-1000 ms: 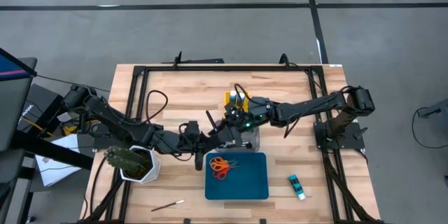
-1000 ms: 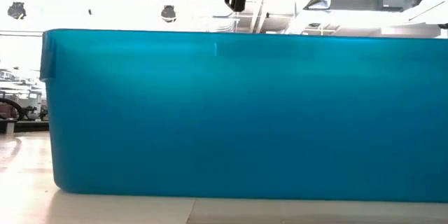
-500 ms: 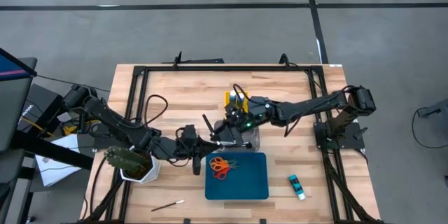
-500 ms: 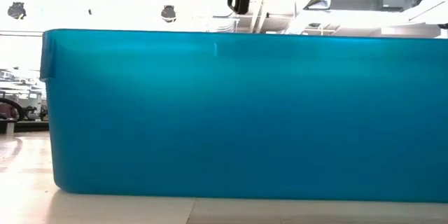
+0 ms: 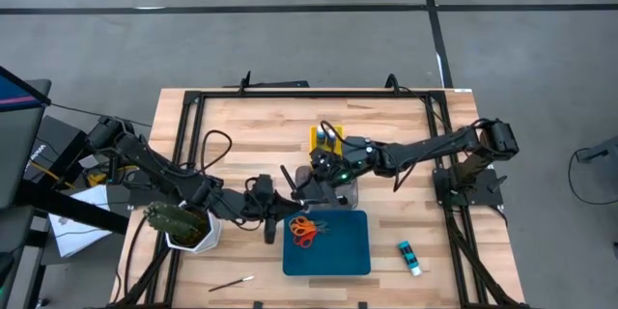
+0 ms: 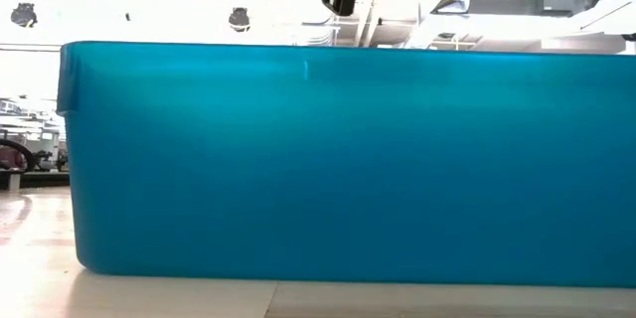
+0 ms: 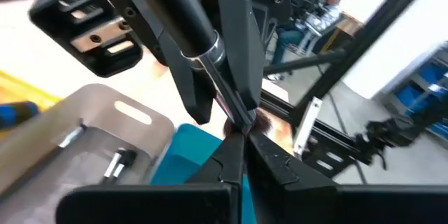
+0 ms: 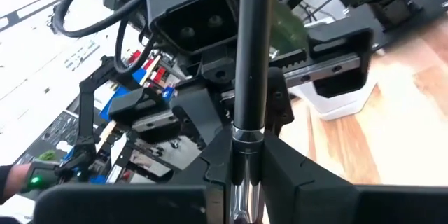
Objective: Pick & Place Paint Supplies
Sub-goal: Put the makeup brush into the black bin
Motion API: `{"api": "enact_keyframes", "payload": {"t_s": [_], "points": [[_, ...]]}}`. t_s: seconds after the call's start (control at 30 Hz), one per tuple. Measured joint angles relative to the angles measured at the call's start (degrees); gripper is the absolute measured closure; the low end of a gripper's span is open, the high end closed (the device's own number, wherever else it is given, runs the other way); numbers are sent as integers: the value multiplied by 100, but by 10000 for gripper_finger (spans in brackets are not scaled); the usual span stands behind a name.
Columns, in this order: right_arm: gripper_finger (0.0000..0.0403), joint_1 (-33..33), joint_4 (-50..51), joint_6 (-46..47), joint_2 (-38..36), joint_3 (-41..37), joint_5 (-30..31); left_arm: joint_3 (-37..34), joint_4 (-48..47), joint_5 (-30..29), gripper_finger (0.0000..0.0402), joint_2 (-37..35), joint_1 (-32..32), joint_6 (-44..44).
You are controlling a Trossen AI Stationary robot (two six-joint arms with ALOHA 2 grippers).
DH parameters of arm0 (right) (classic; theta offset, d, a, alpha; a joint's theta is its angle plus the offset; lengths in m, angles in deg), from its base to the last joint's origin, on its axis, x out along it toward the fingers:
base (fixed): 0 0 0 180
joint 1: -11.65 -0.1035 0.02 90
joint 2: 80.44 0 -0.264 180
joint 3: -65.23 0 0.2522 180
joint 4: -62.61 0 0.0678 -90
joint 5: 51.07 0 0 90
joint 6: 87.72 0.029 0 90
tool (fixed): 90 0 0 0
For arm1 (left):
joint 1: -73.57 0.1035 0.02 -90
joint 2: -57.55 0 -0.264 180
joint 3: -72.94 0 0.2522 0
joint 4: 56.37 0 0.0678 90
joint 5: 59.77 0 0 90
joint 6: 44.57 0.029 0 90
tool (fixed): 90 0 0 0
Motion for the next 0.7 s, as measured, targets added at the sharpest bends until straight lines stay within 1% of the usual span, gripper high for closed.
{"api": "enact_keyframes", "payload": {"t_s": [0.07, 0.13, 0.27, 0.33, 0.5, 0.57, 0.63, 0.7], "points": [[360, -27, 54, -2, 2, 0, 0, 2, -67, 188, 395, 0, 7, -127], [360, -25, 110, -19, 2, -2, -2, 4, -308, 376, 386, -2, 2, -469], [360, 67, 75, -22, 2, 2, -35, -2, -897, 1032, 357, 7, -11, -990], [360, 150, 84, -20, 2, 2, -184, -2, -1054, 1239, 340, 7, -34, -1091], [360, 456, 314, -174, 2, 2, -600, -4, -1001, 1262, 308, 4, -132, -1109], [360, 611, 786, -403, -88, 0, -751, -4, -1000, 1262, 300, 4, -187, -1109], [360, 741, 1333, -762, -198, 11, -773, -4, -1000, 1262, 294, 4, -233, -1109], [360, 868, 2190, -1231, -373, 3, -768, -4, -998, 1260, 290, 4, -284, -1110]]}}
